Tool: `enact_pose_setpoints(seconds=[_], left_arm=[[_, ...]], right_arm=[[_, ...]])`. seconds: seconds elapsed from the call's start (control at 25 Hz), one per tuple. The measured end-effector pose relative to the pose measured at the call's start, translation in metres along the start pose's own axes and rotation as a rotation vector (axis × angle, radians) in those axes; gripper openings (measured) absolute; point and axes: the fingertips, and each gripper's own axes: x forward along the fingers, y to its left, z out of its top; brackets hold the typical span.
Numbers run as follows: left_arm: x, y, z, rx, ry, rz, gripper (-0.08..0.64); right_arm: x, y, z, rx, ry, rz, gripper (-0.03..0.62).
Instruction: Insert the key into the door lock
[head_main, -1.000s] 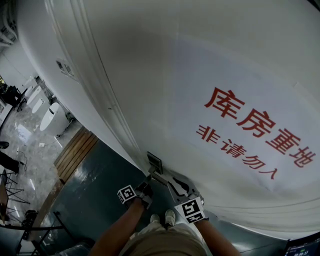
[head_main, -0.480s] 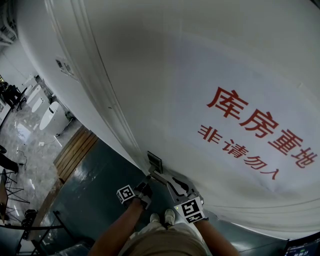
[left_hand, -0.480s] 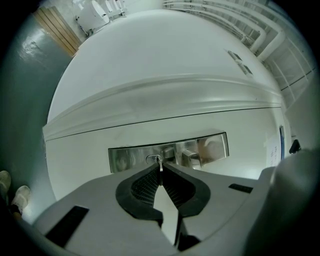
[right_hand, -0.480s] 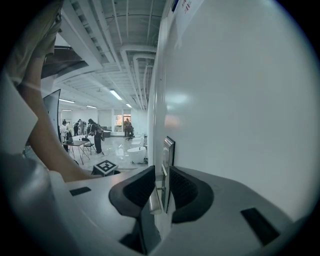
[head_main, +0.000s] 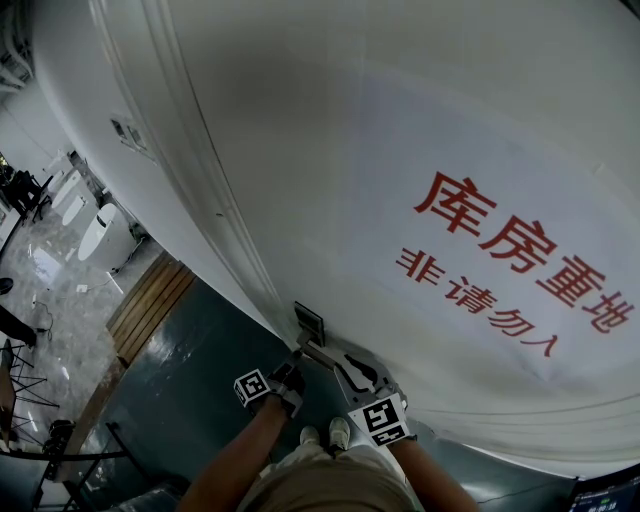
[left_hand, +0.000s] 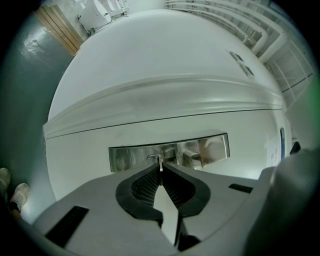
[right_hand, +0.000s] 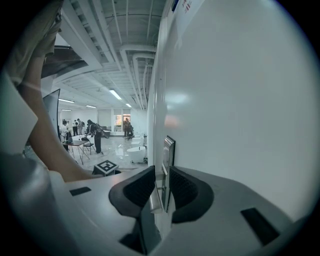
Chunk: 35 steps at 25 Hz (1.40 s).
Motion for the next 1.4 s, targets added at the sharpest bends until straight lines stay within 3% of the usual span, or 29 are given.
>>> enact_pose_setpoints(seconds=[0.44,1.4], left_arm=[[0.003,-0.001,-0.002,-0.032,-0.01,0.002,0.032],[0.011,-0.002,0.002,0.026,0.012,-0.015,0.032]], right_arm=[[0.001,0.002,0.0,0.001,0.002,0.0,0.092],[0.006,0.0,-0.003,-0.008,0.02,0.016,0.092]])
